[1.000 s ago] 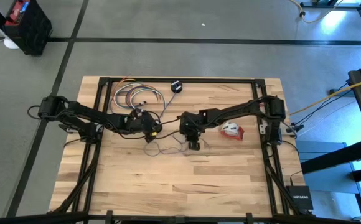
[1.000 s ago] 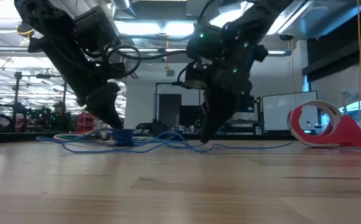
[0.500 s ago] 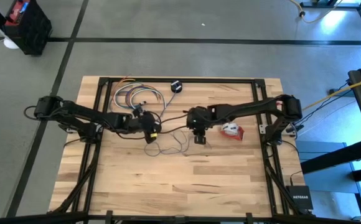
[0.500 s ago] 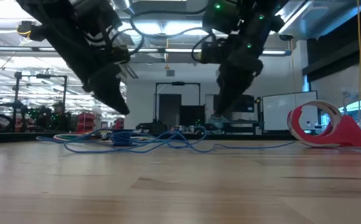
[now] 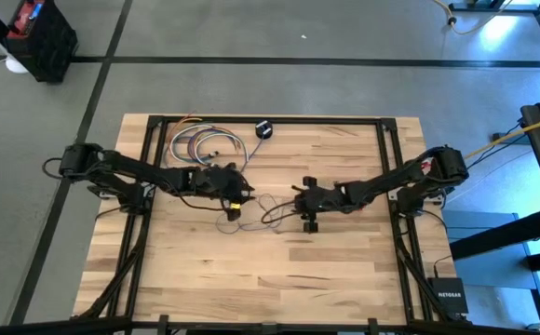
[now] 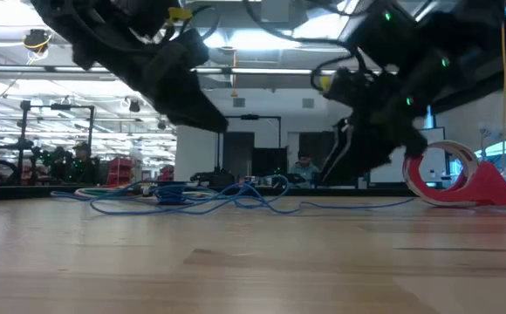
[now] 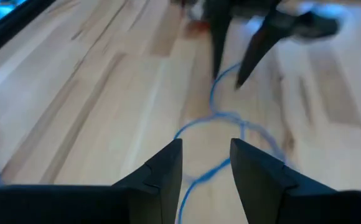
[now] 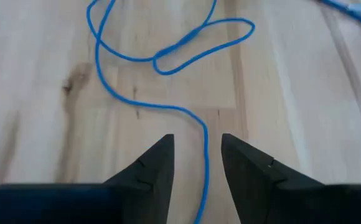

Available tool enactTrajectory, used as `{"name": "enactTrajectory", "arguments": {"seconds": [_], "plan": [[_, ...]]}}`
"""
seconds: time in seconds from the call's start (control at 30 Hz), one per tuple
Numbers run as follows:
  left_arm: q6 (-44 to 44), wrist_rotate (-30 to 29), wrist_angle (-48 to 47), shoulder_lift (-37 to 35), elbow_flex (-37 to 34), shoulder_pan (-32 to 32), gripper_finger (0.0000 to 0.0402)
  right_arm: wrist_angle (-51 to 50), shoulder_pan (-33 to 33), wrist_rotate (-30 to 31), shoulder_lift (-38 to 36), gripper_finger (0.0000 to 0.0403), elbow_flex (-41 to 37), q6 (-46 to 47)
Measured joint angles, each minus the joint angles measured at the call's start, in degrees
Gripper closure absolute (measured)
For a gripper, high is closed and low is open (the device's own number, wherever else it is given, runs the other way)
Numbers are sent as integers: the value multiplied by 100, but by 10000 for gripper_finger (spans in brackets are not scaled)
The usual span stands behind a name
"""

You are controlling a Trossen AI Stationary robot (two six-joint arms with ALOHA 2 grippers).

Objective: Coil cords
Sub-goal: Coil the blue wire onto the spool

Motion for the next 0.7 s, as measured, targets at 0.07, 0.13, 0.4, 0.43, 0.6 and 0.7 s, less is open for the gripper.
{"name": "enactTrajectory", "arguments": {"seconds": [0.07,0.13,0.4,0.43,0.6,0.7], "plan": [[81,294,192,161,68,115,275,371,-7,0,15,265,-220,-169],[129,499,178,286,293,228,275,720,-4,0,14,265,-237,-322],[526,781,-1507,779,1605,506,275,1369,-64,2,198,265,-242,-920],[532,778,-1656,789,1675,518,275,1397,-93,-4,243,265,-229,-978],[300,740,-1999,820,1645,480,275,1622,-90,0,544,265,-223,-1129],[287,745,-1936,915,1656,440,275,2036,-90,-1,755,265,-216,-1584]]}}
